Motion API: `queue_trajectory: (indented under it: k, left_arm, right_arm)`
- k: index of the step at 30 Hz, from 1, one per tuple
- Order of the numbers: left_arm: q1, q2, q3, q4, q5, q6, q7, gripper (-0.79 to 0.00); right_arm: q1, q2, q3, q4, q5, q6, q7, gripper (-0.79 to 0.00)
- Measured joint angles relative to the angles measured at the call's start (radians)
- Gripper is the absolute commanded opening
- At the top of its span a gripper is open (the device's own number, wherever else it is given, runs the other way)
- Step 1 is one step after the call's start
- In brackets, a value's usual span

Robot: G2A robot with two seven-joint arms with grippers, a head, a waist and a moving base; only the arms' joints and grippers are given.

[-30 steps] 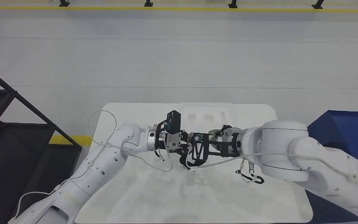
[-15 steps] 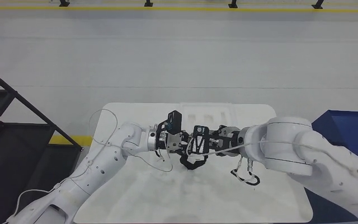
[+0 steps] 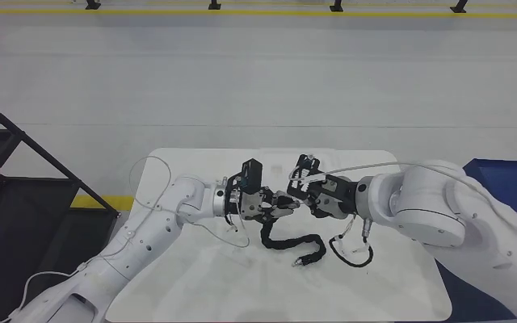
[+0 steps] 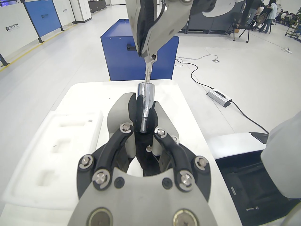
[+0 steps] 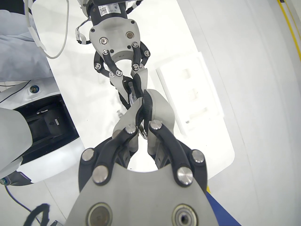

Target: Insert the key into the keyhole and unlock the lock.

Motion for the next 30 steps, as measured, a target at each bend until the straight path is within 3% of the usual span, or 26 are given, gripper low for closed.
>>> queue_trajectory:
  k: [3, 6, 8, 23, 24, 25, 26, 30]
  left_arm:
    - [0.003, -0.002, 0.001, 0.019, 0.028, 0.0, 0.009, -0.785]
    - [0.007, -0.005, 0.002, 0.046, 0.066, 0.001, 0.014, -0.785]
    - [0.012, -0.008, 0.002, 0.068, 0.092, 0.003, 0.024, -0.785]
    - [0.009, -0.056, 0.074, 0.248, 0.331, 0.091, 0.096, -0.785]
    - [0.006, -0.06, 0.081, 0.259, 0.347, 0.094, 0.102, -0.625]
    - [0.002, -0.064, 0.087, 0.269, 0.363, 0.097, 0.108, -0.372]
    - [-0.004, -0.069, 0.095, 0.28, 0.386, 0.104, 0.116, -0.006]
    - [-0.016, -0.085, 0.119, 0.325, 0.427, 0.106, 0.15, 0.0]
  right_arm:
    - [-0.024, 0.005, 0.025, 0.001, 0.008, 0.005, -0.011, -0.382]
    - [-0.05, 0.011, 0.051, 0.005, 0.015, 0.001, -0.022, -0.126]
    - [-0.068, 0.015, 0.069, 0.009, 0.023, -0.005, -0.03, 0.0]
    - [-0.186, 0.035, 0.166, 0.053, 0.082, -0.064, -0.103, 0.0]
    - [-0.191, 0.035, 0.169, 0.055, 0.085, -0.068, -0.105, 0.0]
    - [-0.196, 0.035, 0.17, 0.057, 0.088, -0.072, -0.108, 0.0]
    - [-0.201, 0.035, 0.171, 0.06, 0.092, -0.079, -0.111, 0.0]
    - [-0.206, 0.031, 0.165, 0.081, 0.111, -0.107, -0.128, 0.0]
